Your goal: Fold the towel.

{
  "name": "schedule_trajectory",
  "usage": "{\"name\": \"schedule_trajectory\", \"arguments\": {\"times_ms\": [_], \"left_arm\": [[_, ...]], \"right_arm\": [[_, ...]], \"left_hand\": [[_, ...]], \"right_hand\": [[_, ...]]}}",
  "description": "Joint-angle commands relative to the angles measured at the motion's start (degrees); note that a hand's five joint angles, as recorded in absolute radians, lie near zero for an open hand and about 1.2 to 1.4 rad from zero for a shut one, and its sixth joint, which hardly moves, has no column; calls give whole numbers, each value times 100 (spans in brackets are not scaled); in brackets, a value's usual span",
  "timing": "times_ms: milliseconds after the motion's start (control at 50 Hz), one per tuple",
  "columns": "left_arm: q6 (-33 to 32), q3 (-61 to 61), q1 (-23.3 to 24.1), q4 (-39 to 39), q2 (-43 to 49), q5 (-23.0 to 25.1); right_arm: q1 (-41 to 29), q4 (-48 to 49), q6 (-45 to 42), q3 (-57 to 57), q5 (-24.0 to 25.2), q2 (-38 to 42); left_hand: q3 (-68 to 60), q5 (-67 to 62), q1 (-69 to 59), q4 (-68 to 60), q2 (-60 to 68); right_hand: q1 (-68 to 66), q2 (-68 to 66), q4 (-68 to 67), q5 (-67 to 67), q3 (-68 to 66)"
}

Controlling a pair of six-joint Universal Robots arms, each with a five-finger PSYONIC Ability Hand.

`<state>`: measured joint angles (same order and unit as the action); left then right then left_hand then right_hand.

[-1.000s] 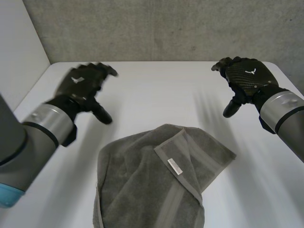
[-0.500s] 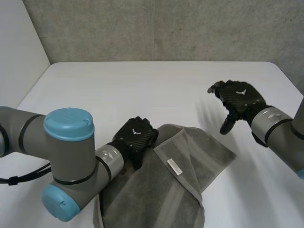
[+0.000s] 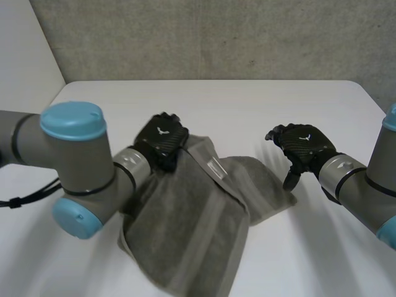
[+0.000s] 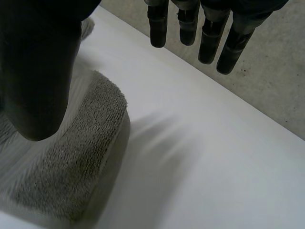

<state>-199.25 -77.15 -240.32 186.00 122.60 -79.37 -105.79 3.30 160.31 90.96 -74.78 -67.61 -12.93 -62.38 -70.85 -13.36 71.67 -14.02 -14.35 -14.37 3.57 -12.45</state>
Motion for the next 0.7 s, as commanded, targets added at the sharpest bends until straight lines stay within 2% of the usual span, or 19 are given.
{"name": "schedule_trajectory", "arguments": {"times_ms": [20, 40, 60, 100, 240, 380, 420, 480, 520, 640, 700], "left_arm": [[-411, -230, -453, 15, -26, 438], [-604, -353, -637, 15, -43, 675], [-606, -354, -638, 15, -43, 677], [-1044, -572, -1023, 6, -122, 1141], [-1590, -828, -1376, -108, -210, 1792], [-1635, -1233, -1843, -407, -685, 2162], [-1626, -1443, -2140, -477, -1017, 2460], [-1626, -1558, -2264, -512, -1186, 2628], [-1617, -1768, -2527, -609, -1492, 2961], [-1591, -1839, -3019, -609, -1652, 3094], [-1591, -1822, -3099, -618, -1625, 3094]], "right_arm": [[-91, 22, 9, 27, -2, 28], [-135, 22, 9, 18, -2, 46], [-135, 22, 9, 18, -2, 46], [-197, 31, 18, 0, -2, 63], [-364, 48, 9, -17, -19, 169], [-443, 57, -9, -61, -37, 265], [-443, 48, -9, -70, -37, 283], [-452, 57, -9, -88, -28, 292], [-452, 57, -9, -88, -28, 292], [-548, 57, -9, -123, -37, 310], [-575, 57, -9, -123, -37, 318]], "left_hand": [[293, -762, -915, 336, 833], [293, -762, -915, 336, 833], [293, -762, -915, 336, 833], [293, -762, -915, 336, 833], [293, -762, -915, 336, 833], [293, -762, -915, 336, 833], [293, -762, -915, 336, 833], [293, -762, -915, 336, 833], [293, -762, -915, 336, 833], [293, -762, -915, 336, 833], [293, -762, -915, 336, 833]], "right_hand": [[402, 435, 437, -357, 245], [402, 435, 437, -357, 245], [402, 435, 437, -357, 245], [402, 435, 437, -357, 245], [402, 435, 437, -357, 245], [402, 435, 437, -357, 245], [402, 435, 437, -357, 245], [402, 435, 437, -357, 245], [402, 435, 437, -357, 245], [402, 435, 437, -357, 245], [402, 435, 437, -357, 245]]}}
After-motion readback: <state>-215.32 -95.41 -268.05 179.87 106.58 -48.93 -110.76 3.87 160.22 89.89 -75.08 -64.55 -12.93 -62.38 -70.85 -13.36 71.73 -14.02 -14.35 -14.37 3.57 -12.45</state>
